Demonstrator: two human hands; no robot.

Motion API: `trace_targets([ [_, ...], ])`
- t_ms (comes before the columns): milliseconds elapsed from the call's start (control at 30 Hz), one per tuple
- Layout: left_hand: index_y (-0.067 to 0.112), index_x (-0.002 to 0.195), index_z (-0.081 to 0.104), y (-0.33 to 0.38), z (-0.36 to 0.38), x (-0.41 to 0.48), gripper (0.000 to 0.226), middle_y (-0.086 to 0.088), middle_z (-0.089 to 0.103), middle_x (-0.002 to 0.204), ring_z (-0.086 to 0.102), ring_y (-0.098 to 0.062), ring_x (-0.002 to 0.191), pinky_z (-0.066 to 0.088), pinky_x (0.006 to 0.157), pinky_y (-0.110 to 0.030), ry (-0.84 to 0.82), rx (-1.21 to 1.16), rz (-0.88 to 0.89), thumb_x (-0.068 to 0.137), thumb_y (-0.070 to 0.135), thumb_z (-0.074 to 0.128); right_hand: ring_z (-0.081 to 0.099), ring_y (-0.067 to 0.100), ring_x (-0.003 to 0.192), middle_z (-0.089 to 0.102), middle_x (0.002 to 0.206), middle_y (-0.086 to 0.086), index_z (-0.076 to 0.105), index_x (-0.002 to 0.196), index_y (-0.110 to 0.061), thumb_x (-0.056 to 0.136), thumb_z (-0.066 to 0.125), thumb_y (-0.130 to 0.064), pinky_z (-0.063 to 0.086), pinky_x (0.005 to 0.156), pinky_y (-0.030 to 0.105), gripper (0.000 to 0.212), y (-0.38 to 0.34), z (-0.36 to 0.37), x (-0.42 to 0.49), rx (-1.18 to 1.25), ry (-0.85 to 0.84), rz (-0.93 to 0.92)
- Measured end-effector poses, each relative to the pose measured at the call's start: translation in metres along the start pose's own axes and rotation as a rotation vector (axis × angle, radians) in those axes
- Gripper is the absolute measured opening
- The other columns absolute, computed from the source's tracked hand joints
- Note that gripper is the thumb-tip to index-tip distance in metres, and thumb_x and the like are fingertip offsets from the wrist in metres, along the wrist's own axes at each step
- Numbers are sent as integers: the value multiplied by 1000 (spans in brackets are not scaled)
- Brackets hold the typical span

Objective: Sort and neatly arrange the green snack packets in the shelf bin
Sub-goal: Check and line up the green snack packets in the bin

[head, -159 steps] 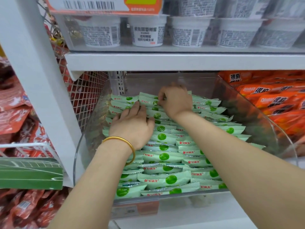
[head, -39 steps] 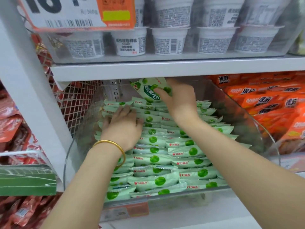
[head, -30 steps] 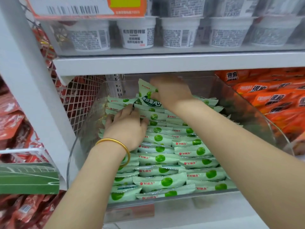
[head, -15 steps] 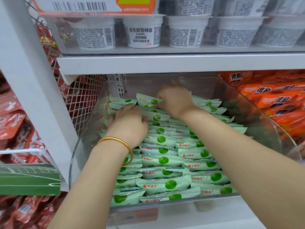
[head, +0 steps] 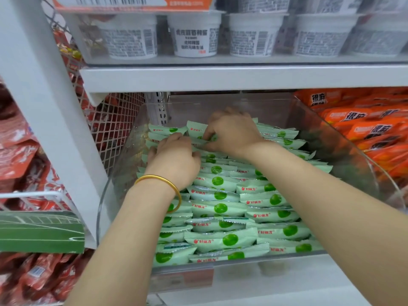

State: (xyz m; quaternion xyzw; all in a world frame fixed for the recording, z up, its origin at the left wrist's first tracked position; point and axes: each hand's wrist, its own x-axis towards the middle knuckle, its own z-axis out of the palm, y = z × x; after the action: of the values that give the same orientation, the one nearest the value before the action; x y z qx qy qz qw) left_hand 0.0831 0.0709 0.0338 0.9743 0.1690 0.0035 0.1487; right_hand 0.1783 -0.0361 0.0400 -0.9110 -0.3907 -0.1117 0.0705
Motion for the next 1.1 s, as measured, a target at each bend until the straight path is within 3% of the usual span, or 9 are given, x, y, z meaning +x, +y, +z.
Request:
trace_targets([
  [100, 8, 139, 37, 0, 0, 1, 47, -8, 27, 151, 23, -27, 139, 22, 114, -45, 1, 1, -7, 97, 29, 39, 50, 20, 109, 61, 109, -5, 70, 90, -25, 86, 62, -34, 35, 92, 33, 13, -4, 3, 5, 14, 13, -3],
  [267, 5, 132, 43, 0, -1, 2, 44, -12, 37, 142, 32, -30, 132, 29, 109, -46, 10, -5, -11, 96, 30, 41, 57, 22, 97, 65, 101, 0, 66, 91, -18, 89, 58, -23, 38, 78, 29, 10, -7, 4, 10, 56, 23, -21],
  [400, 4, 122, 48, 0, -2, 2, 38, -13, 40, 136, 35, -32, 127, 33, 105, -47, 4, -15, -32, 95, 31, 43, 58, 21, 99, 66, 99, -5, 65, 91, -24, 89, 55, -21, 32, 87, 31, 10, -4, 9, 7, 47, -8, -20],
  [600, 14, 143, 32, 1, 2, -1, 48, -2, 17, 155, 10, -19, 144, 12, 116, -46, 47, -18, 38, 98, 31, 36, 58, 23, 102, 67, 102, -2, 65, 98, -22, 90, 55, -24, 36, 87, 31, 12, -2, 8, 8, 55, -67, -49],
  [667, 17, 146, 25, 1, 5, -2, 49, 2, 10, 158, 2, -15, 145, 5, 116, -45, 31, -5, 60, 100, 31, 31, 60, 21, 100, 67, 102, -2, 65, 101, -21, 90, 58, -28, 43, 88, 32, 15, 0, 6, 8, 224, 20, 33],
  [733, 18, 148, 21, 0, 6, -1, 50, 4, 7, 158, 0, -13, 145, 4, 117, -45, 27, -13, 68, 100, 32, 28, 60, 21, 101, 68, 104, -1, 64, 107, -19, 90, 57, -21, 46, 87, 33, 19, 6, 2, 9, 335, 214, 141],
  [800, 17, 148, 19, 0, 5, -2, 51, 3, 6, 158, 0, -13, 145, 4, 117, -45, 23, -22, 65, 101, 32, 28, 58, 22, 105, 66, 109, 1, 64, 109, -18, 91, 54, -17, 46, 88, 32, 21, 11, 1, 14, 228, 249, 192],
  [967, 16, 148, 19, 0, 5, -2, 51, 3, 6, 158, 0, -14, 145, 4, 116, -42, 13, -22, 59, 101, 31, 28, 45, 31, 117, 59, 115, 9, 65, 108, -13, 86, 64, -31, 38, 93, 35, 29, 8, 10, 29, -140, 108, 166],
  [1100, 16, 148, 20, 0, 5, -2, 50, 2, 7, 158, 1, -14, 145, 3, 116, -41, 13, -31, 60, 100, 31, 29, 42, 31, 120, 58, 117, 10, 63, 109, -9, 84, 65, -23, 36, 91, 35, 29, 7, 20, 38, -217, 127, 183],
])
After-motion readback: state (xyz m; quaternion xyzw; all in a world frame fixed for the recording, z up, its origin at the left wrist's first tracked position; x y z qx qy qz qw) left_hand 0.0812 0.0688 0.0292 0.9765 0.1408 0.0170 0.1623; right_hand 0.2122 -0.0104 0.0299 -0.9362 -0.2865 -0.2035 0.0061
